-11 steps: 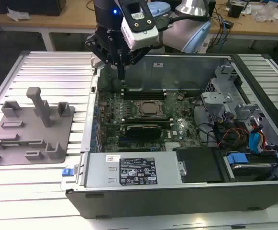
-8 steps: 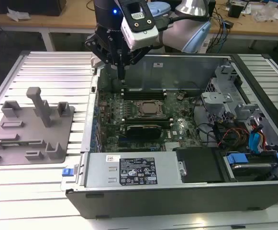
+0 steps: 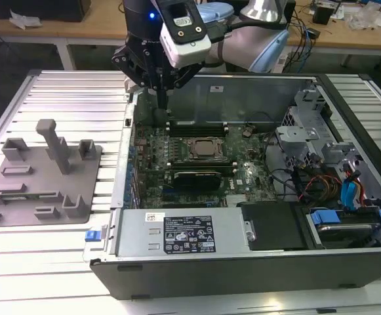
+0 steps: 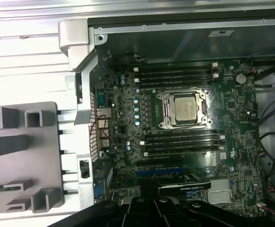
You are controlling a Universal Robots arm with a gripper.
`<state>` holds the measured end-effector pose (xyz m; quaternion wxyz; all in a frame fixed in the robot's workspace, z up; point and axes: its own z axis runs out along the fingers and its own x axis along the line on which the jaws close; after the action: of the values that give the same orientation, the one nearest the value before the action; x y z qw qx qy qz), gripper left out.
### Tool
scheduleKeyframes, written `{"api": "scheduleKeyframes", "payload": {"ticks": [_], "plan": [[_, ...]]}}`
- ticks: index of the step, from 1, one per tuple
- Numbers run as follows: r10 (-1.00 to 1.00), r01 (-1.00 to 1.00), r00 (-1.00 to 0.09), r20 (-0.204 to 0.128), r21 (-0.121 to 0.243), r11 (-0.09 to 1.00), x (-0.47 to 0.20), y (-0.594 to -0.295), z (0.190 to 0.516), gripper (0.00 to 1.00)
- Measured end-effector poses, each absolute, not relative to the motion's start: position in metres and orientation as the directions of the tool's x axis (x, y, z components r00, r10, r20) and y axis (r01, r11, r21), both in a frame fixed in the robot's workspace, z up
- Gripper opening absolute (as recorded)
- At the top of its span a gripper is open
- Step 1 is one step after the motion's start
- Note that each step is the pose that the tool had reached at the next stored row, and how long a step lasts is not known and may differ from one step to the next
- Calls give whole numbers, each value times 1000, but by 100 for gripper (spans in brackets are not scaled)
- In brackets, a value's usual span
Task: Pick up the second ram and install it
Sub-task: 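Reach for the second ram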
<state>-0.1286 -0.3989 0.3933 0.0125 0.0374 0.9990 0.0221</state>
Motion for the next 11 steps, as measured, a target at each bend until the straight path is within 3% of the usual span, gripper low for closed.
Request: {"api": "scheduleKeyframes", "payload": {"ticks": [11], "plan": [[75,74,-997,-23,45,996,-163,-399,393,8]]}}
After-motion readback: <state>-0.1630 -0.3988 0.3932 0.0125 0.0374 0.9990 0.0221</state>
